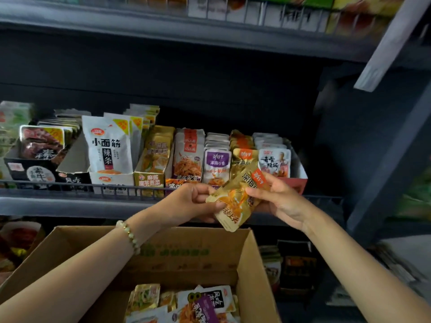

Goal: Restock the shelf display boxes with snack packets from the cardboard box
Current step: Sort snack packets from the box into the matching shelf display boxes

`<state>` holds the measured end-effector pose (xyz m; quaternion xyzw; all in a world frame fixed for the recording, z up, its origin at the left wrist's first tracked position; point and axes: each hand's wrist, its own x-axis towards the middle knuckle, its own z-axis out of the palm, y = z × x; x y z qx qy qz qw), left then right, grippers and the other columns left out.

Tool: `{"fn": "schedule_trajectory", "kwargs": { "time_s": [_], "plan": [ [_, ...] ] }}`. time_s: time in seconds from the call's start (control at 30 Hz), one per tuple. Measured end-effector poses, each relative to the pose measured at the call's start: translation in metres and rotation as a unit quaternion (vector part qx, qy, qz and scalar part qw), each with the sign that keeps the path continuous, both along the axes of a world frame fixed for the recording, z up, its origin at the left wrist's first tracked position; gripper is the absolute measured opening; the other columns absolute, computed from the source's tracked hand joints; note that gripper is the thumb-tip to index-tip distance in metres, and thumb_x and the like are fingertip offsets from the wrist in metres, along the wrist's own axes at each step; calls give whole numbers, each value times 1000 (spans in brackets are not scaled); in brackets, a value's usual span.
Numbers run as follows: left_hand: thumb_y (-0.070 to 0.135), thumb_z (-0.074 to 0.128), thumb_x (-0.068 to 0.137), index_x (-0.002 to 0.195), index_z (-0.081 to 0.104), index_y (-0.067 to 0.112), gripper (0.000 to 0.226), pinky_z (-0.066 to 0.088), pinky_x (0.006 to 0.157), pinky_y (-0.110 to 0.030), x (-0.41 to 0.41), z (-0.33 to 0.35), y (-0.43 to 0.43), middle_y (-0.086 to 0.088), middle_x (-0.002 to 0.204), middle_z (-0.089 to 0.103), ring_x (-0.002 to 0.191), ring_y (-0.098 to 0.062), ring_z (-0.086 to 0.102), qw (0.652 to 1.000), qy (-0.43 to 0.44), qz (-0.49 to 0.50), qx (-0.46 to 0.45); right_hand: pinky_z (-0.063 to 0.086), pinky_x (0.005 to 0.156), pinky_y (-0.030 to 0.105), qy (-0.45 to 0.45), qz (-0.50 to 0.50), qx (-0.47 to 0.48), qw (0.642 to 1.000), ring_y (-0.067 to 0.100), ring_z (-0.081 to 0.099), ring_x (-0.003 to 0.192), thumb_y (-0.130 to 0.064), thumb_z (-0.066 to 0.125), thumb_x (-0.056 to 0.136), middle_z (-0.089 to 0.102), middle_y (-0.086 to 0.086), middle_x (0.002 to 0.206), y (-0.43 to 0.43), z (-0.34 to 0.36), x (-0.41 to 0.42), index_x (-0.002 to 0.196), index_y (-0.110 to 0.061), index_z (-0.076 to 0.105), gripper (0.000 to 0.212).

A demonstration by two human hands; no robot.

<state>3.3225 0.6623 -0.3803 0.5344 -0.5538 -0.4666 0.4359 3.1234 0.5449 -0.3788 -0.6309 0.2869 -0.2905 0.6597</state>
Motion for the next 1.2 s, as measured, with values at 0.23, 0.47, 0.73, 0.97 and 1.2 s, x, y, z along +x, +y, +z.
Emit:
{"fn": "schedule_trajectory", "kwargs": {
  "time_s": [0.23, 0.47, 0.73, 0.97, 1.2],
  "plan": [
    [26, 56, 94, 130, 46, 26, 37, 56, 83, -25, -8, 1, -59, 2, 119, 64, 98, -7, 65, 976, -169, 73, -118, 55, 86, 28, 58, -131, -211, 967, 13, 66, 100, -22, 81, 69, 69, -1, 107, -57, 48, -23, 117, -20, 57, 53],
    [40, 51, 96, 137, 46, 31, 42, 52, 85, -26, -6, -14, -89, 5, 123, 61, 99, -10, 60, 857, -504, 43, -98, 53, 84, 28, 153, -99, -337, 924, 12, 61, 96, -20, 82, 73, 63, -2, 107, -105, 52, 3, 116, -20, 53, 52],
    [27, 59, 94, 109, 65, 24, 17, 48, 80, -20, -5, -29, -110, 7, 108, 67, 93, -8, 59, 869, -464, 96, -140, 46, 96, 35, 329, -7, -513, 793, 16, 46, 119, -31, 77, 78, 48, -6, 126, -123, 33, 35, 133, -33, 46, 63],
    [27, 61, 93, 104, 67, 26, 13, 50, 77, -22, -6, -33, -111, 10, 102, 66, 92, -8, 61, 877, -439, 110, -160, 21, 110, 36, 407, -7, -574, 711, 18, 22, 135, -41, 67, 84, 29, -4, 143, -120, 25, 37, 150, -36, 24, 79],
    [46, 54, 92, 143, 35, 34, 55, 51, 90, -28, -8, -22, -69, 4, 130, 57, 114, -13, 56, 861, -473, 115, -148, 14, 117, 37, 361, -20, -575, 734, 16, 13, 144, -40, 59, 92, 17, -7, 157, -90, 29, 24, 152, -32, 16, 74]
  ]
}}
